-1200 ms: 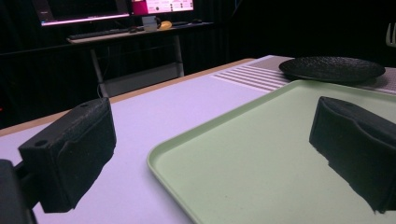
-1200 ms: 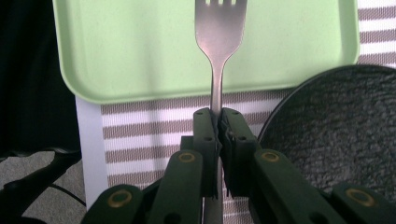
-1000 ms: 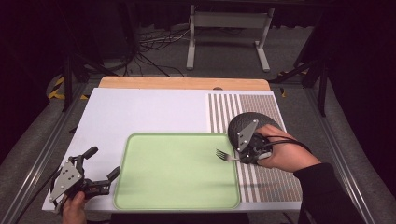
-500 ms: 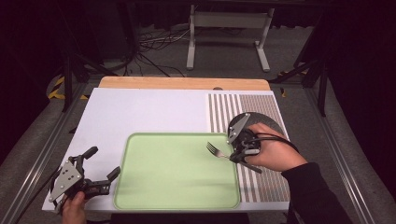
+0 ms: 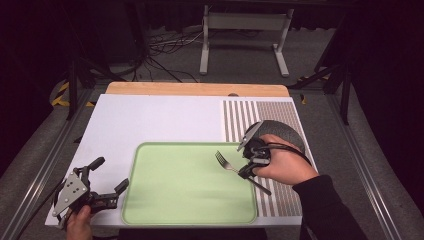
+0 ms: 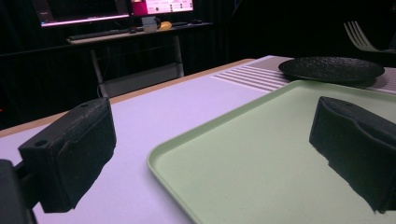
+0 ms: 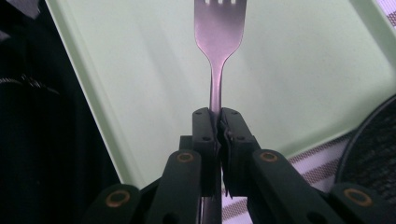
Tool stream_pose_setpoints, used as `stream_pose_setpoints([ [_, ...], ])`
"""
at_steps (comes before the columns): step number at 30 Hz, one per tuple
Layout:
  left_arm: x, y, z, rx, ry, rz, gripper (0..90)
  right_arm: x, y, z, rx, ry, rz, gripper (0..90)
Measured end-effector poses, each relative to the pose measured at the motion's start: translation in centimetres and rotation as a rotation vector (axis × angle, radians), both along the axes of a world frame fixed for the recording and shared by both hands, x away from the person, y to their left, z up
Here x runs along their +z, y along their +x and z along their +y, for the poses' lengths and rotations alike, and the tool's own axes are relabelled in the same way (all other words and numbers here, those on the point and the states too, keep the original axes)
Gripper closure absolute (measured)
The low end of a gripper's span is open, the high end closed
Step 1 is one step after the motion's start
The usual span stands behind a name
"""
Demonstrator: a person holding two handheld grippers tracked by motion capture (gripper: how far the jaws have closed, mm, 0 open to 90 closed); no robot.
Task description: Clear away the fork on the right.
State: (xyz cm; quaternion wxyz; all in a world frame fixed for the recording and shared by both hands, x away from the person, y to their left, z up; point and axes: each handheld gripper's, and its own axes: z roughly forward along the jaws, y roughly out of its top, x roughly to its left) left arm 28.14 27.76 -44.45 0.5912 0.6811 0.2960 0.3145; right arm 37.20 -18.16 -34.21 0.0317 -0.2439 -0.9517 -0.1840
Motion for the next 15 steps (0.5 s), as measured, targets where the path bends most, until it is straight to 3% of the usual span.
stream_pose_setpoints([
  [6, 0.0, 0.0, 0.0, 0.000, 0.001, -0.001, 1.1, -0.3, -0.1, 0.7, -0.074, 0.006, 0.016, 85.1],
  [15, 0.1, 0.0, 0.0, -0.007, 0.007, 0.002, 1.2, -0.8, -0.3, 1.9, -0.140, -0.006, 0.022, 85.1],
])
